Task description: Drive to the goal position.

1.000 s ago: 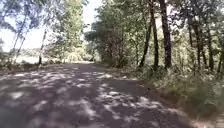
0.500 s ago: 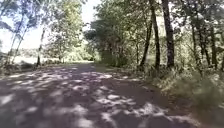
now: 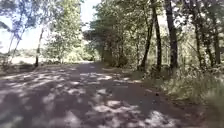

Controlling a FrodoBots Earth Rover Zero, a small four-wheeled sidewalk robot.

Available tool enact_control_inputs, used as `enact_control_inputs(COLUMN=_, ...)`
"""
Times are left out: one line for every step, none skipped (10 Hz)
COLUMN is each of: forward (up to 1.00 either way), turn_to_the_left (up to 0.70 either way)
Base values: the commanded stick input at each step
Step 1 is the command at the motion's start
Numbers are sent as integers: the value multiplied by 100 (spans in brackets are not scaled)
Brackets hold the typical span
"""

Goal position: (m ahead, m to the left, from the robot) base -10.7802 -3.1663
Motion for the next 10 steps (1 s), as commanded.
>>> enact_control_inputs(forward=45, turn_to_the_left=0)
enact_control_inputs(forward=45, turn_to_the_left=0)
enact_control_inputs(forward=45, turn_to_the_left=0)
enact_control_inputs(forward=45, turn_to_the_left=0)
enact_control_inputs(forward=45, turn_to_the_left=0)
enact_control_inputs(forward=45, turn_to_the_left=0)
enact_control_inputs(forward=23, turn_to_the_left=0)
enact_control_inputs(forward=0, turn_to_the_left=0)
enact_control_inputs(forward=0, turn_to_the_left=0)
enact_control_inputs(forward=0, turn_to_the_left=0)
